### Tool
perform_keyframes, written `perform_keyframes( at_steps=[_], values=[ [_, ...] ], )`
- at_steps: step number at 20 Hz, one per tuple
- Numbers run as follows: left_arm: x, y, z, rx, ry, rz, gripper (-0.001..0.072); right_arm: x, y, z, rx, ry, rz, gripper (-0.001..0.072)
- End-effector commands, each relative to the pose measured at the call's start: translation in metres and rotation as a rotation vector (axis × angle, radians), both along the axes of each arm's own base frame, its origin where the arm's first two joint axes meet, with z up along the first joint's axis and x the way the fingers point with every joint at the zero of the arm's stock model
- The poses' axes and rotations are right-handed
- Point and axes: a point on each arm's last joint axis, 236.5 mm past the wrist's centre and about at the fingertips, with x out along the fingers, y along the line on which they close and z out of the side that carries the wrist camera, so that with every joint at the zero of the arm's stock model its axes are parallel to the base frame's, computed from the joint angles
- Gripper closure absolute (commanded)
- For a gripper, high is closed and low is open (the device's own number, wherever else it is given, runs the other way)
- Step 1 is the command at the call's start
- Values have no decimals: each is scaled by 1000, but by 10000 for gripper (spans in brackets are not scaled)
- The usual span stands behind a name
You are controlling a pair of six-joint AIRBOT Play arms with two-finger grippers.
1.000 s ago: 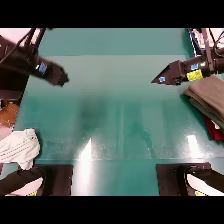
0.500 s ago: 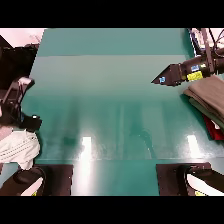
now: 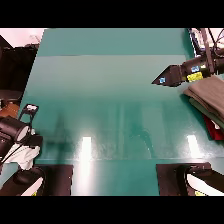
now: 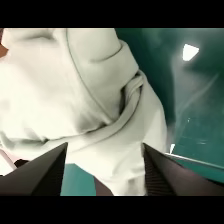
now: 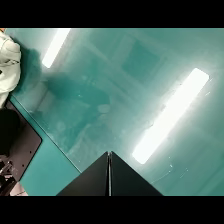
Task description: Fold the shirts.
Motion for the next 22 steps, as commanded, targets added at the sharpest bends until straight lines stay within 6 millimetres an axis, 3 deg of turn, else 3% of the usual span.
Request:
perform_keyframes(
  at_steps=[1, 5, 7, 8, 10, 11, 13, 16, 19, 21, 22],
  values=[
    [-3, 4, -17, 16, 2, -7, 159, -1, 0, 0, -1, 1, 5, 695],
    [0, 3, -19, 13, -11, -16, 183, -3, 0, -1, -4, 7, 10, 695],
    [1, 3, -19, 11, -13, -22, 593, -4, 0, -1, -5, 10, 13, 695],
    [2, 3, -18, 10, -16, -25, 681, -4, 0, -2, -6, 12, 14, 695],
    [8, 1, -8, 6, -38, -19, 682, -5, 0, -2, -6, 13, 16, 695],
    [18, -2, 6, -7, -75, -18, 682, -4, 0, -2, -6, 12, 15, 695],
    [52, -20, 58, -79, -206, -62, 682, -4, 0, -1, -5, 10, 13, 695],
    [100, -81, 187, -350, -531, -177, 682, -3, 0, -1, -3, 8, 12, 695],
    [98, -153, 320, -678, -818, -381, 683, 5, 0, 3, 9, -18, -12, 695],
    [86, -192, 365, -831, -854, -507, 683, 13, 2, 8, 30, -46, -37, 695],
    [85, -211, 374, -894, -838, -567, 683, 18, 2, 11, 41, -58, -58, 695]
  ],
)
